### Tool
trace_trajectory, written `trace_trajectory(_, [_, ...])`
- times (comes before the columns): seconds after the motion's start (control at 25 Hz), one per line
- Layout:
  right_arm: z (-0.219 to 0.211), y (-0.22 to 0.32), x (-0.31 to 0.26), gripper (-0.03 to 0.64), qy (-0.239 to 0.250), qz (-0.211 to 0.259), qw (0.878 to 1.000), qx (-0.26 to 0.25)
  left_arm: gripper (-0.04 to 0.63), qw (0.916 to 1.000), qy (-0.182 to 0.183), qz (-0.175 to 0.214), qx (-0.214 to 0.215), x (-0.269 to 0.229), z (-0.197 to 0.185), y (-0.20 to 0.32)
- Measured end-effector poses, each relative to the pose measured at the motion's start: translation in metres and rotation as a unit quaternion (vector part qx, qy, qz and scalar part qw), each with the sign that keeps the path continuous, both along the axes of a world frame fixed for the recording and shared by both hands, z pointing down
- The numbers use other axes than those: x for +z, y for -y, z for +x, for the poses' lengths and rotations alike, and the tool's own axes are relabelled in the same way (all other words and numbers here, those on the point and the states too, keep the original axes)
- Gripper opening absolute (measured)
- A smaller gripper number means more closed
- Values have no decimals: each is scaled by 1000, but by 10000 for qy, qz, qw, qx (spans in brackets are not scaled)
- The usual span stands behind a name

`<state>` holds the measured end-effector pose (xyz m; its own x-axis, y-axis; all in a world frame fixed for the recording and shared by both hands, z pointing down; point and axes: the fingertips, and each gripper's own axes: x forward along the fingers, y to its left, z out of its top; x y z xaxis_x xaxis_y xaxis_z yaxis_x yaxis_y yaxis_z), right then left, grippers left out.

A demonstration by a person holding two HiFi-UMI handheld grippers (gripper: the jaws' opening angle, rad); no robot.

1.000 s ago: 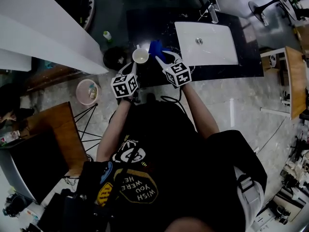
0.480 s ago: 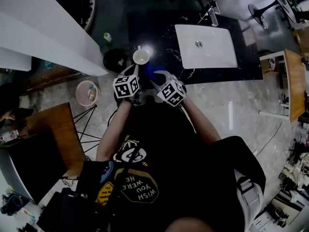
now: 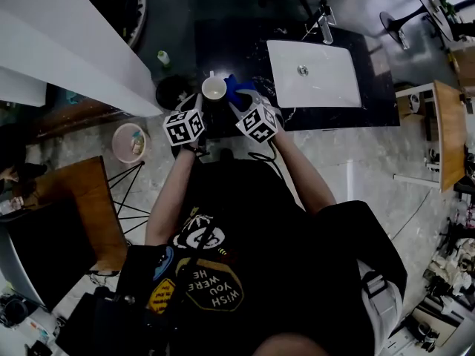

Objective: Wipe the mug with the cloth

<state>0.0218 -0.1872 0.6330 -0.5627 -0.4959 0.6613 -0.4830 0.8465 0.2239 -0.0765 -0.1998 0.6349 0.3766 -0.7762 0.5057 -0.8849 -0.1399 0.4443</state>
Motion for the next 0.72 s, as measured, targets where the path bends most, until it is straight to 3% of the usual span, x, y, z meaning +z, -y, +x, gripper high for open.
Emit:
trace_trajectory(0.2, [-16, -65, 8, 106, 166, -143, 9945, -1020, 3, 9996, 171, -29, 239, 5, 11, -4])
trace_trajectory(0.28, [1, -55, 8, 106, 173, -122, 9965, -806, 3, 9993, 254, -55, 274, 7, 12, -7])
trace_trajectory(0.4, [31, -2, -12, 106, 356, 15, 9993, 114, 3, 9995, 243, -11, 217, 3, 12, -7])
trace_trajectory(0.52, [31, 44, -26, 106, 369, 191, 9970, 651, 3, 9996, 240, 38, 114, -1, 8, -3])
trace_trajectory(0.6, [17, 47, -16, 106, 61, 187, 9987, 476, 3, 9997, 249, 31, 78, 0, 7, -1])
trace_trajectory(0.72, [-1, 13, 0, 106, -297, 216, 9991, -201, 3, 9996, 276, 5, 81, 1, 10, -1])
